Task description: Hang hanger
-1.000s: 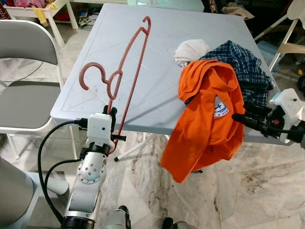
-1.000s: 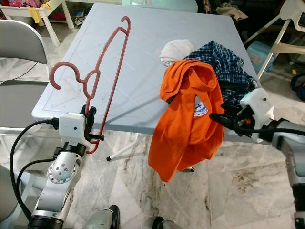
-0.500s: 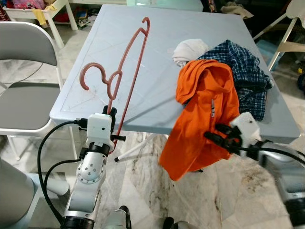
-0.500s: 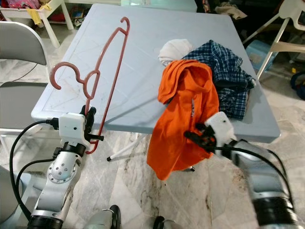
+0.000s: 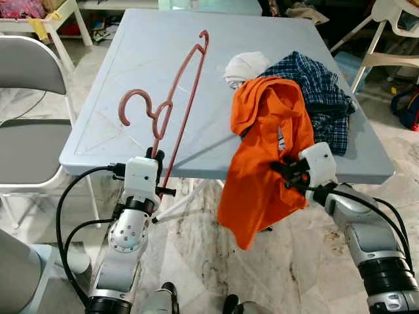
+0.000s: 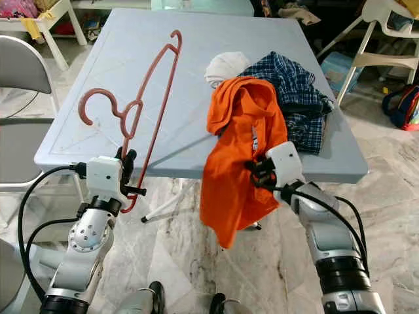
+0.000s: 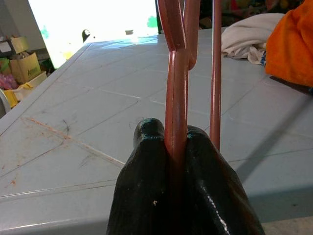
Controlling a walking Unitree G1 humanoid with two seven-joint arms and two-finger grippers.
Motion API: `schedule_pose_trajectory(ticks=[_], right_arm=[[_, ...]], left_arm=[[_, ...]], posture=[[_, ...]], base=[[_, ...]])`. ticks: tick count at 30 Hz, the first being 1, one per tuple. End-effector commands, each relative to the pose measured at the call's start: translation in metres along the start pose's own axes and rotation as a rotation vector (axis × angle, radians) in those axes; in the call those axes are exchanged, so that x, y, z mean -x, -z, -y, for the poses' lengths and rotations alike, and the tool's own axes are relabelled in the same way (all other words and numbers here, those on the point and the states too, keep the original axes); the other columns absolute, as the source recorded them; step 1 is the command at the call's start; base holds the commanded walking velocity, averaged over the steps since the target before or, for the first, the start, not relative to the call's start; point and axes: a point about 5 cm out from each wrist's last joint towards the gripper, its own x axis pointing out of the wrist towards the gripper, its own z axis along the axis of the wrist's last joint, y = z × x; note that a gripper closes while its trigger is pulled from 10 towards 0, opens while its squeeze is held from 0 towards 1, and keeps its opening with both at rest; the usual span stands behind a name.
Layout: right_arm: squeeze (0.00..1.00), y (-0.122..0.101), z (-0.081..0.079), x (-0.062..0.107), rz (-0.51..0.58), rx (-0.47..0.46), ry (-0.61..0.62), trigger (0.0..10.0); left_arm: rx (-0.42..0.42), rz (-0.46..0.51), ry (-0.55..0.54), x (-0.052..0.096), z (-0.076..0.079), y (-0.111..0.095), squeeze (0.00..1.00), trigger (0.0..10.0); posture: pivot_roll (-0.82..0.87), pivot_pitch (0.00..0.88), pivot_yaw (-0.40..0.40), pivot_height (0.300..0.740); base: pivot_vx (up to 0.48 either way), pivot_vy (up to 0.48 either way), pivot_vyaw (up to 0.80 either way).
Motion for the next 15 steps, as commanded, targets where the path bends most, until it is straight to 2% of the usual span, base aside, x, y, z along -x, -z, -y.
schedule_pose_trajectory(ticks=[1, 5, 15], right_arm=[[0.0, -0.004, 0.005, -0.001, 0.021, -0.021, 0.035, 0.0], [0.0, -0.014, -0.001, -0.009, 0.093, -0.084, 0.036, 0.0], [0.0, -0.032, -0.024, -0.037, 0.147, -0.152, -0.037, 0.0]], left_arm=[[-0.001, -0.044, 0.012, 0.003, 0.001, 0.008, 0.0, 10.0], [-0.002, -0.043, 0.008, 0.003, 0.001, 0.008, 0.0, 10.0], [-0.001, -0.041, 0.006, 0.003, 0.001, 0.008, 0.0, 10.0]], posture=[[0.11, 0.204, -0.031, 0.74], [0.11, 0.204, -0.033, 0.74], [0.12, 0.203, -0.037, 0.74]], base=[[0.0, 0.0, 0.0], [0.0, 0.0, 0.0], [0.0, 0.0, 0.0]])
